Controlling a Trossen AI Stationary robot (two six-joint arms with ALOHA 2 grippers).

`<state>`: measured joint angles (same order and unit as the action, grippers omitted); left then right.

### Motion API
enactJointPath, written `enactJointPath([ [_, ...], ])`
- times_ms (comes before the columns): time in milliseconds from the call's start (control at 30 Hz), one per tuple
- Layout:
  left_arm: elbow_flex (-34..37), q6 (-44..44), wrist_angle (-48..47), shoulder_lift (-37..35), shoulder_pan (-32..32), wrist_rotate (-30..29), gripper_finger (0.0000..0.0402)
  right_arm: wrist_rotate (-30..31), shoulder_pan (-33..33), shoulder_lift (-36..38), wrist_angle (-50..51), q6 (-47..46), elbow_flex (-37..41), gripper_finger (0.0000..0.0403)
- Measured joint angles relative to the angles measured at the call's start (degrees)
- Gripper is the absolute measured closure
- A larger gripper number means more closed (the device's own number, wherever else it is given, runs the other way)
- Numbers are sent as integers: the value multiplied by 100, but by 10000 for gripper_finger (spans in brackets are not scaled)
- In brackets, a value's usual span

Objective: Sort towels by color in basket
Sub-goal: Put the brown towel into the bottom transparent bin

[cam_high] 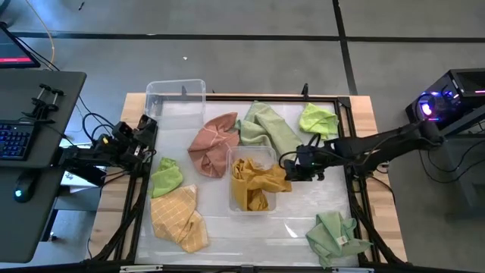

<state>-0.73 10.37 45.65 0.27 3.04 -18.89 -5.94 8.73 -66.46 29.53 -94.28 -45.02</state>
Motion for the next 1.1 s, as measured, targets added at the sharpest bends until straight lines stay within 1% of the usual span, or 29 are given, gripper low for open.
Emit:
enactJointPath([
  [67,1,0,-2,0,1,-4,400,153,4,-2,-355,10,101,283],
  [133,0,-2,-16,0,1,-3,400,278,4,13,-515,26,73,310],
  [267,0,2,-48,0,1,-1,400,435,5,16,-541,390,-406,383],
  [300,0,2,-57,0,1,-1,400,510,7,18,-537,572,-586,393],
  [467,1,2,-65,0,0,-1,400,1318,-21,-97,-565,1527,-1668,387],
  [567,0,1,-97,0,-1,1,400,1428,-92,-481,-561,2072,-2244,398],
  [700,1,0,-104,0,0,1,400,1243,-98,-1389,-542,2648,-2744,395],
  [833,0,0,-105,0,-1,1,400,497,-96,-2461,-520,2728,-3025,394],
  [933,1,0,-103,0,0,1,400,-52,-96,-3116,-509,2627,-3173,390],
  [1033,1,2,-100,-1,1,0,400,-552,-131,-3490,-545,2552,-3352,373],
  [1100,2,4,-102,0,-1,19,400,-742,-173,-3734,-497,2591,-3417,352],
])
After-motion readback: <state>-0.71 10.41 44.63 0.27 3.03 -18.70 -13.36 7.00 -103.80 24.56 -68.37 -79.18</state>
